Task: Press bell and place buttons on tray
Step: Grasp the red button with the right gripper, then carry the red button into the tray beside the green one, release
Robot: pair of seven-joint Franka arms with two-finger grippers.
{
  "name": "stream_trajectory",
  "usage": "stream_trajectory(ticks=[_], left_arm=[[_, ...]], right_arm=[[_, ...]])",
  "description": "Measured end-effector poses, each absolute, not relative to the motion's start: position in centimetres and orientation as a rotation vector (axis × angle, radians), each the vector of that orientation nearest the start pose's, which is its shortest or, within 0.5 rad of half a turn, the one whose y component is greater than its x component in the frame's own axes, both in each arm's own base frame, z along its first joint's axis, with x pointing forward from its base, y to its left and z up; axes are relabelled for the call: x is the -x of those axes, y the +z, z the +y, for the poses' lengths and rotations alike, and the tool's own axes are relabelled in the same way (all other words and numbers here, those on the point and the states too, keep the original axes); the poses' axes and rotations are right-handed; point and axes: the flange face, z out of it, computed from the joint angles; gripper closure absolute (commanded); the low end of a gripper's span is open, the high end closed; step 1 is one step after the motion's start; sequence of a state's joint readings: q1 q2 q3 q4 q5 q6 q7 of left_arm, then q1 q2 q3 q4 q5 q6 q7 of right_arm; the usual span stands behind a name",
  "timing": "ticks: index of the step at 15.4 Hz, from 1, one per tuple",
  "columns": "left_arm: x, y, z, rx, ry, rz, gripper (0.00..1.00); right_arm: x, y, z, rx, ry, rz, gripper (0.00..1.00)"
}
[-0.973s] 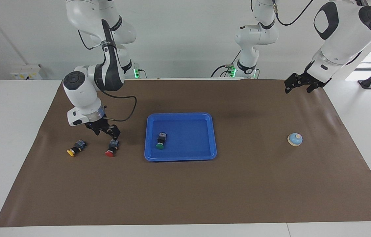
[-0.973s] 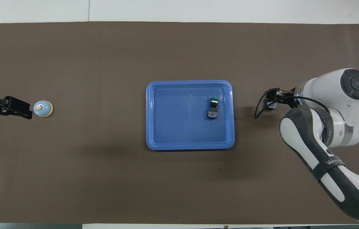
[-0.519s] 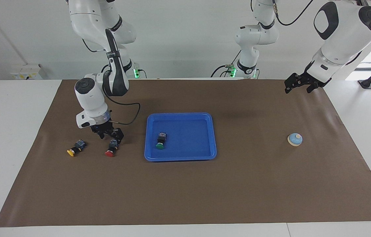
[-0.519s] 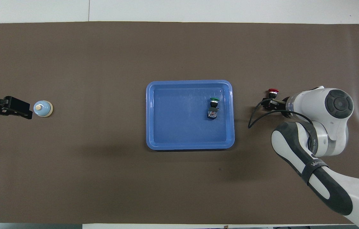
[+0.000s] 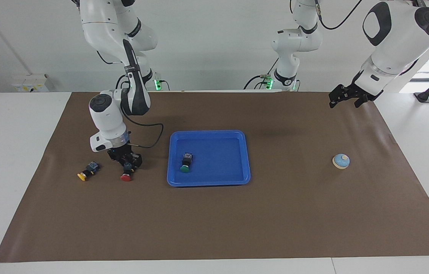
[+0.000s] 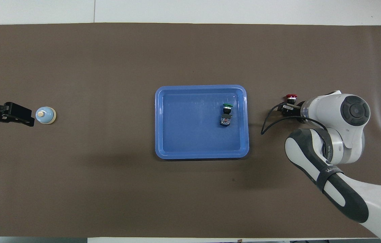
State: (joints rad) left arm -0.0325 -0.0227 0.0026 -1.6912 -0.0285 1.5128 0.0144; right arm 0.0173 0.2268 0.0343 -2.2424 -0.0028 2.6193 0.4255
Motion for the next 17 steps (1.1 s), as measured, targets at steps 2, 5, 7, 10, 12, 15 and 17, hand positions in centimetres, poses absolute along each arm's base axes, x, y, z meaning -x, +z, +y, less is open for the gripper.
stream_trajectory(ticks=[2, 5, 7, 10, 12, 15, 17], left_arm=[[-53.6, 57.6, -1.9, 3.159, 0.247, 0.069, 0.0], [-53.6, 57.6, -1.9, 3.159, 0.247, 0.069, 0.0], [-53.6, 57.6, -1.9, 3.159, 0.247, 0.069, 0.0], [-53.6, 57.6, -1.9, 3.159, 0.247, 0.069, 0.0], [-53.6, 57.6, -1.9, 3.159, 0.247, 0.069, 0.0], [-53.6, 57.6, -1.9, 3.159, 0.247, 0.069, 0.0], [-53.6, 57.6, -1.9, 3.159, 0.247, 0.069, 0.0]], right_arm=[[-55.8, 28.1, 2.9, 3.034, -0.216, 0.599, 1.0], [-56.4, 29.1, 3.4, 3.063, -0.138, 0.578, 1.0], [-58.0, 32.0, 4.5, 3.083, -0.101, 0.544, 1.0], [-60.1, 37.7, 9.6, 3.094, -0.114, 0.449, 1.0], [-60.0, 39.9, 15.1, 3.087, -0.138, 0.402, 1.0], [-58.5, 41.5, 22.1, 3.109, -0.102, 0.293, 1.0], [-57.4, 42.0, 26.0, 3.137, -0.082, 0.243, 1.0]])
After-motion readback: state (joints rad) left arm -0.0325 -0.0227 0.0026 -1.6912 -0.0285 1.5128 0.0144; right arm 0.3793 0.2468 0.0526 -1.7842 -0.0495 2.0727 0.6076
